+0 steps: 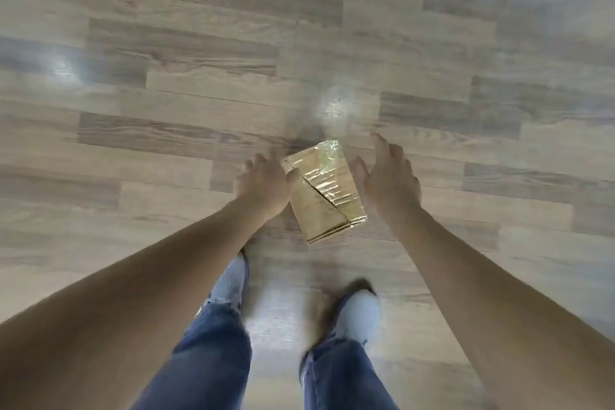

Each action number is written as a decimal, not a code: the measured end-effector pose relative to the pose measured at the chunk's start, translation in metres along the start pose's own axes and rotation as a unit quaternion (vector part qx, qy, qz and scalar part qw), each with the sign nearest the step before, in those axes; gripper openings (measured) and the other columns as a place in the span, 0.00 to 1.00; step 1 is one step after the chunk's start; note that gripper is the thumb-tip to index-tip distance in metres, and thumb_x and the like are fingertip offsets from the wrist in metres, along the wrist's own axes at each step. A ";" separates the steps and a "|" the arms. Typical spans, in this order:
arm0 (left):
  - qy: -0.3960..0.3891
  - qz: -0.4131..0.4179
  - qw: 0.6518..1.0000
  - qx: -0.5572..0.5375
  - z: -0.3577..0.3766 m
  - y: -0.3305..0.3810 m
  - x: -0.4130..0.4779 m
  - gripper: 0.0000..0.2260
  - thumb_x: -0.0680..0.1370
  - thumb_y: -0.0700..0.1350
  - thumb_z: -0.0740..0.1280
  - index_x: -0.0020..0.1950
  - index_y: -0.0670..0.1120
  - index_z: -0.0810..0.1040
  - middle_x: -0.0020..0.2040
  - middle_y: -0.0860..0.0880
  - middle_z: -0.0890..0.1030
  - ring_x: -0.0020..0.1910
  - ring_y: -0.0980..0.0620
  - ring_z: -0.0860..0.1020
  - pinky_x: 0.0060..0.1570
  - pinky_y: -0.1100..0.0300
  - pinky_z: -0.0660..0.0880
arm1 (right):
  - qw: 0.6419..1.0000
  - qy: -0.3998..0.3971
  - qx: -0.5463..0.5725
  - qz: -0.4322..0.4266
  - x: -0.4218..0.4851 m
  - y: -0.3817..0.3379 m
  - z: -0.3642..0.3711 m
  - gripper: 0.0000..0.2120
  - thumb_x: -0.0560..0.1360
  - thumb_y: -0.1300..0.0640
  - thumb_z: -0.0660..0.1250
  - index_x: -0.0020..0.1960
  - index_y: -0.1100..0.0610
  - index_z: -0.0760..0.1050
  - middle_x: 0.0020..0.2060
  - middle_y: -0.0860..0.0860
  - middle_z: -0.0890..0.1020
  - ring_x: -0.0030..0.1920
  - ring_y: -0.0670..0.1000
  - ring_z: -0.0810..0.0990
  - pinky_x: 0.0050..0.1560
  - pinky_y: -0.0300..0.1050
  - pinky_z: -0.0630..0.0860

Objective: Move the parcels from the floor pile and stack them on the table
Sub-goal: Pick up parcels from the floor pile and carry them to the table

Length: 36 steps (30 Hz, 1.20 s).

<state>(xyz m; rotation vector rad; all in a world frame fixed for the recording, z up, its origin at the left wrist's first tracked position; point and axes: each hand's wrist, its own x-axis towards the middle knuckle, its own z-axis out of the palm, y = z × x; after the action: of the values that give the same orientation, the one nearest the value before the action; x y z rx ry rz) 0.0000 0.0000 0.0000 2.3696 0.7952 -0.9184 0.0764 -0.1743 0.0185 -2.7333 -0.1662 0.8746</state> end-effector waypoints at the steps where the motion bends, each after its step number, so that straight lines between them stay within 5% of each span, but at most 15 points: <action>1: -0.016 -0.020 1.000 -0.018 0.012 -0.003 0.009 0.26 0.81 0.59 0.55 0.69 0.40 0.66 0.65 0.38 0.70 0.66 0.38 0.68 0.60 0.46 0.68 | 1.000 -0.003 0.011 0.009 0.008 0.002 0.011 0.27 0.80 0.39 0.53 0.77 0.46 0.55 0.70 0.53 0.66 0.67 0.57 0.68 0.61 0.57 0.68; 6: -0.092 -0.037 0.988 -0.120 0.065 -0.014 0.044 0.24 0.82 0.56 0.55 0.72 0.43 0.66 0.69 0.41 0.71 0.68 0.40 0.69 0.66 0.48 0.66 | 0.997 -0.037 0.038 0.059 0.039 0.016 0.065 0.28 0.80 0.37 0.53 0.76 0.48 0.55 0.69 0.55 0.69 0.65 0.59 0.71 0.59 0.56 0.69; 10: -0.101 -0.066 0.973 -0.199 0.087 -0.015 0.063 0.28 0.76 0.61 0.53 0.66 0.43 0.71 0.60 0.41 0.78 0.56 0.41 0.77 0.53 0.52 0.75 | 0.987 -0.093 0.081 0.100 0.053 0.025 0.094 0.30 0.80 0.36 0.51 0.75 0.54 0.60 0.65 0.55 0.75 0.63 0.58 0.74 0.56 0.52 0.69; 12: -0.090 -0.099 0.948 -0.288 0.090 -0.012 0.061 0.34 0.68 0.68 0.55 0.67 0.48 0.71 0.59 0.44 0.79 0.55 0.43 0.79 0.54 0.47 0.77 | 0.984 -0.094 0.110 0.102 0.051 0.025 0.096 0.29 0.80 0.36 0.51 0.70 0.55 0.65 0.59 0.54 0.78 0.59 0.58 0.76 0.56 0.52 0.72; 15: -0.078 -0.113 0.927 -0.350 0.062 0.000 0.039 0.38 0.65 0.71 0.58 0.69 0.52 0.67 0.58 0.47 0.79 0.53 0.45 0.79 0.52 0.44 0.78 | 0.980 -0.049 0.167 0.093 0.031 0.017 0.071 0.22 0.80 0.40 0.55 0.62 0.56 0.70 0.49 0.52 0.79 0.49 0.54 0.77 0.44 0.46 0.72; 18: -0.024 -0.109 0.931 -0.348 0.006 0.019 0.003 0.23 0.76 0.59 0.62 0.65 0.47 0.68 0.56 0.44 0.78 0.52 0.42 0.78 0.52 0.46 0.78 | 0.979 -0.009 0.196 0.061 0.005 -0.003 0.014 0.17 0.79 0.41 0.59 0.59 0.53 0.71 0.49 0.51 0.78 0.46 0.52 0.77 0.35 0.41 0.67; 24: 0.061 -0.052 0.942 -0.327 -0.134 0.061 -0.106 0.09 0.81 0.52 0.59 0.54 0.47 0.71 0.46 0.48 0.76 0.44 0.47 0.73 0.40 0.56 0.66 | 0.964 -0.019 0.264 0.014 -0.067 -0.062 -0.146 0.16 0.77 0.40 0.60 0.58 0.49 0.72 0.53 0.50 0.78 0.49 0.48 0.78 0.39 0.41 0.70; 27: 0.087 -0.027 0.935 -0.342 -0.209 0.083 -0.168 0.07 0.81 0.51 0.60 0.50 0.48 0.70 0.40 0.50 0.75 0.38 0.51 0.73 0.35 0.58 0.65 | 0.952 -0.047 0.301 0.004 -0.115 -0.093 -0.236 0.15 0.78 0.39 0.60 0.61 0.46 0.69 0.55 0.46 0.76 0.47 0.42 0.77 0.37 0.35 0.69; 30: 0.102 -0.007 0.929 -0.356 -0.275 0.107 -0.223 0.05 0.80 0.51 0.61 0.51 0.50 0.72 0.38 0.54 0.74 0.39 0.49 0.76 0.39 0.56 0.73 | 0.944 -0.051 0.324 -0.014 -0.159 -0.113 -0.316 0.12 0.79 0.41 0.60 0.58 0.46 0.66 0.47 0.41 0.76 0.39 0.40 0.75 0.35 0.38 0.69; 33: 0.112 0.021 0.921 -0.372 -0.330 0.137 -0.277 0.04 0.80 0.50 0.62 0.49 0.51 0.73 0.37 0.53 0.75 0.42 0.43 0.79 0.42 0.53 0.78 | 0.922 -0.054 0.382 -0.019 -0.195 -0.126 -0.381 0.12 0.79 0.39 0.60 0.56 0.45 0.65 0.48 0.45 0.77 0.30 0.39 0.74 0.32 0.38 0.68; 36: 0.133 0.051 0.922 -0.361 -0.375 0.167 -0.325 0.03 0.81 0.48 0.61 0.49 0.50 0.71 0.37 0.51 0.74 0.36 0.50 0.76 0.31 0.62 0.72 | 0.907 -0.044 0.418 -0.023 -0.226 -0.130 -0.434 0.12 0.77 0.38 0.62 0.54 0.43 0.67 0.53 0.49 0.79 0.37 0.43 0.77 0.36 0.41 0.70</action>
<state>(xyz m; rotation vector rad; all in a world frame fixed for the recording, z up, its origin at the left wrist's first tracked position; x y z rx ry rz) 0.0787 -0.0047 0.5172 1.8553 0.9045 -0.1857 0.1432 -0.1861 0.5203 -1.8824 0.1106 0.8046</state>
